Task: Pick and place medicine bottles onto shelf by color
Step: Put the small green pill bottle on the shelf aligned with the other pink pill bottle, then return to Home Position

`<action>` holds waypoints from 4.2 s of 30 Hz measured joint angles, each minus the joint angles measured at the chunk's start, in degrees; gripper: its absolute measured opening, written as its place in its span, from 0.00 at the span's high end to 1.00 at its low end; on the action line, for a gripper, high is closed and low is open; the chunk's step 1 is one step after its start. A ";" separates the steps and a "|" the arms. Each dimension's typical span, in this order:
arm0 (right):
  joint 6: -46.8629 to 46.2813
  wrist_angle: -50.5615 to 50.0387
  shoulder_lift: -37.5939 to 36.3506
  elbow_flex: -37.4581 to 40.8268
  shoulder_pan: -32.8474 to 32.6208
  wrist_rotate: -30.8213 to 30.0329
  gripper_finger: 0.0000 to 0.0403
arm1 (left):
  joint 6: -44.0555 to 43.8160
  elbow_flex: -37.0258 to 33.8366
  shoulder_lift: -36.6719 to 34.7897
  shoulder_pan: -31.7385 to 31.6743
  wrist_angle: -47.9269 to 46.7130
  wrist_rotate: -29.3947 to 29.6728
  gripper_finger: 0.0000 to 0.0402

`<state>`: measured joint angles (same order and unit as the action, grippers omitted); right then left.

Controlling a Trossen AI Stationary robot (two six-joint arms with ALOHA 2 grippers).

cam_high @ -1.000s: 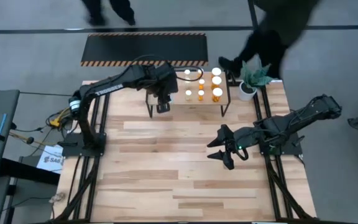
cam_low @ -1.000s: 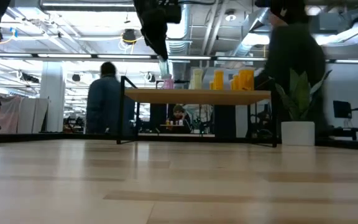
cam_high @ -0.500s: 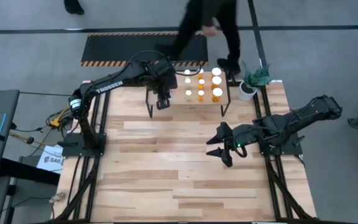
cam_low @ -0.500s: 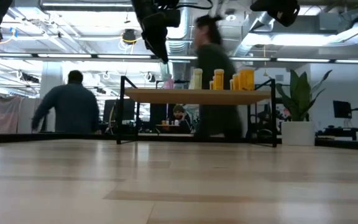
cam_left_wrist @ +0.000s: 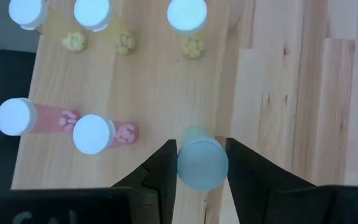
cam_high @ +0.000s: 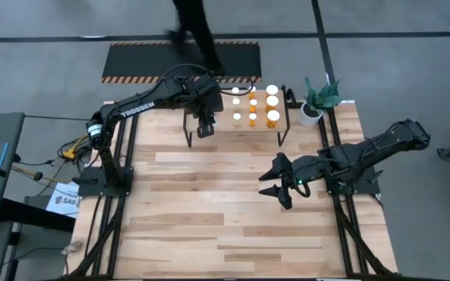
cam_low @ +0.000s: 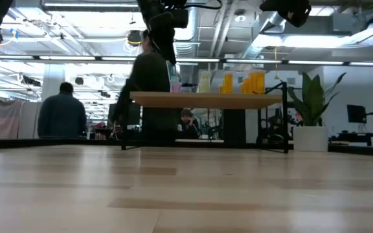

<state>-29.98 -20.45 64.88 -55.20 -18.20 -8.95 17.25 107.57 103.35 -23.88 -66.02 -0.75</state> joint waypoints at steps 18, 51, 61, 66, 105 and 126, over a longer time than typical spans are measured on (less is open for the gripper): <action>0.49 0.01 0.02 0.00 0.15 -0.02 0.35 | -0.52 0.00 0.48 0.00 0.00 0.04 0.75; 1.53 0.35 0.04 0.00 1.86 0.00 0.35 | 3.13 -0.09 2.80 0.46 -1.15 2.06 0.75; 1.53 0.35 0.04 0.00 1.86 0.04 0.35 | 3.35 -0.09 2.80 0.46 -1.06 2.11 0.73; 1.53 0.35 0.04 0.00 1.86 0.07 0.35 | 3.30 -0.09 2.80 0.46 -0.94 2.81 0.67; -7.30 7.25 -0.04 -0.04 2.23 1.77 0.35 | -9.43 25.56 -6.68 7.17 -18.76 -1.61 0.51; 11.08 7.29 -15.38 -1.36 2.57 -10.90 0.95 | -21.27 -44.78 -57.80 28.48 36.82 8.54 0.80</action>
<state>-18.90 -13.16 49.50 -56.56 -15.63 -19.85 -4.02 62.79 45.55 4.60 -29.20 7.79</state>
